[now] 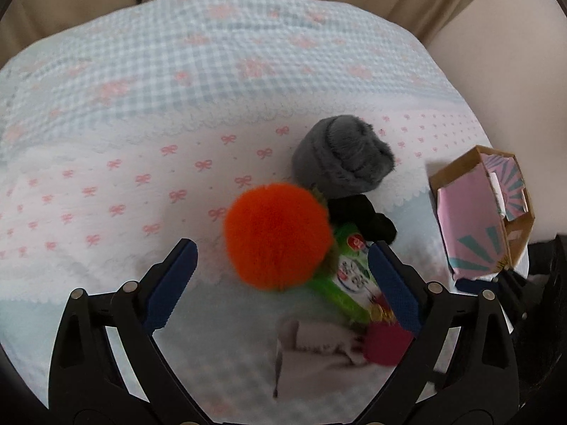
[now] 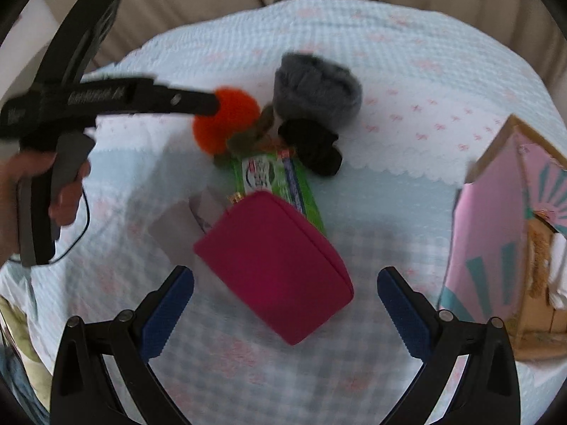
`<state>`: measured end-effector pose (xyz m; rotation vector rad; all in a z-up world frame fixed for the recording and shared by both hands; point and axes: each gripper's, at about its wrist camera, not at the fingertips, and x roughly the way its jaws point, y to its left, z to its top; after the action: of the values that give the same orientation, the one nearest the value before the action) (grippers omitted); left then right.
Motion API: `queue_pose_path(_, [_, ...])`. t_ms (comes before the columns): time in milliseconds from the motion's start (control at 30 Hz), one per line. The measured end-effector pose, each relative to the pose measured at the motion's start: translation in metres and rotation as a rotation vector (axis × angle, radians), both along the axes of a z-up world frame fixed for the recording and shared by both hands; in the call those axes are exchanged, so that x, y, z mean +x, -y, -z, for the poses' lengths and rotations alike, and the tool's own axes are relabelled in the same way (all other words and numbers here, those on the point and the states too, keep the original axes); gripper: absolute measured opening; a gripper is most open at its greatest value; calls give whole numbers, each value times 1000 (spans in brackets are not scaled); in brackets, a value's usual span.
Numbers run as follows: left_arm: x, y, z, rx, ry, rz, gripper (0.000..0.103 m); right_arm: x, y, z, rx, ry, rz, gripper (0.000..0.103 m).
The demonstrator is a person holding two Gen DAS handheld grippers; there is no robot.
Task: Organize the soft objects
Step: 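Grasp the orange pompom with the left tool while the right tool grasps the magenta pouch, then carry the pompom and magenta pouch with both tools over the box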
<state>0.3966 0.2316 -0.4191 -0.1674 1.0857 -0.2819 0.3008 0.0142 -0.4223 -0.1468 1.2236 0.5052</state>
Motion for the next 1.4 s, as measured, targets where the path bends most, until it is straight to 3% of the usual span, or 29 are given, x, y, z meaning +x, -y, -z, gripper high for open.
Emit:
queue_pose_path(167, [14, 9, 21, 3, -6, 7, 90, 3, -6, 16, 7, 4, -38, 103])
queue_pose_path(300, [19, 13, 31, 19, -14, 0, 79, 5, -13, 24, 10, 15, -70, 103])
queue_pose_path(367, [21, 14, 35, 31, -15, -9, 75, 6, -15, 28, 17, 9, -88, 93])
queue_pose_path(467, [23, 16, 39, 31, -17, -12, 64, 7, -19, 32, 4, 12, -108, 91])
queue_pose_path(533, [24, 18, 43, 27, -33, -3, 49, 8, -19, 32, 6, 16, -110, 89])
queue_pose_path(700, [21, 23, 46, 61, -24, 9, 41, 13, -17, 35, 1, 18, -108, 81])
queue_pose_path(967, [15, 16, 36, 69, 9, -29, 37, 9, -2, 29, 0, 40, -109, 58])
queue_pose_path(1400, [1, 12, -6, 105, 40, -63, 37, -6, 11, -13, 50, 73, -50, 46])
